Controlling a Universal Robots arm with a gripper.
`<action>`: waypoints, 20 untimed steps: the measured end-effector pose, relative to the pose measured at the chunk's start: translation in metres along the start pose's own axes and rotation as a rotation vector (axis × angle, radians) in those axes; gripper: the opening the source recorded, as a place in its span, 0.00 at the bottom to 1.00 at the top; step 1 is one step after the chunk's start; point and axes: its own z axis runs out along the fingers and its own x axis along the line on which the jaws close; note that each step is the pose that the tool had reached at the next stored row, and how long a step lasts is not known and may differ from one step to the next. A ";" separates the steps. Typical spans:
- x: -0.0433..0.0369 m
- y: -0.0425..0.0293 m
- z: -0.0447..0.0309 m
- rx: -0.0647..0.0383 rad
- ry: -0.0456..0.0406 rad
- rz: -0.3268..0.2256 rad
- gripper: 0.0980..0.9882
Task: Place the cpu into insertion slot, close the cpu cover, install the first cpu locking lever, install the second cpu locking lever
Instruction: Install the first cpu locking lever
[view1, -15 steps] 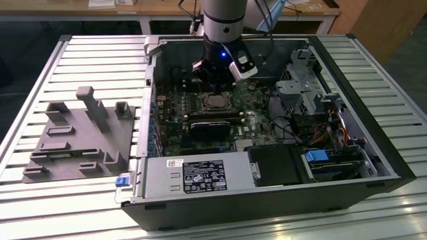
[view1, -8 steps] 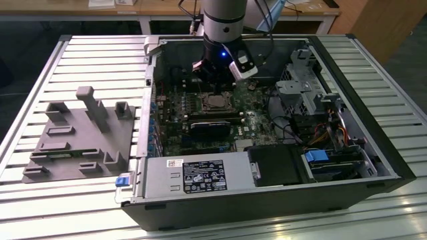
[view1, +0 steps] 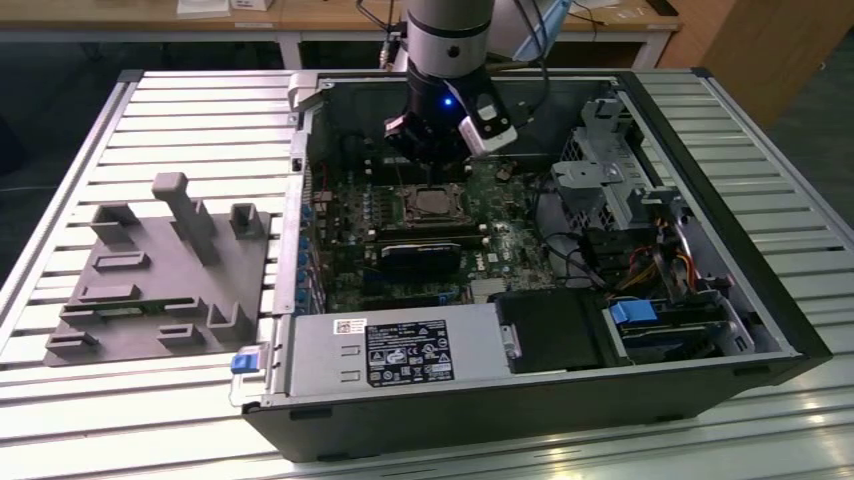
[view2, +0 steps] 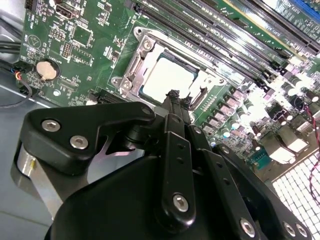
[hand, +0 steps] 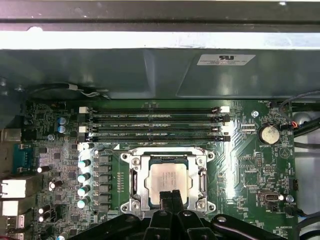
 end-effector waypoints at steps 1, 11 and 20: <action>0.0000 0.0000 0.0000 0.000 -0.0001 0.000 0.00; 0.0122 -0.0004 -0.0003 0.000 -0.0036 0.000 0.00; 0.0257 -0.0008 -0.0006 0.000 -0.0098 -0.001 0.00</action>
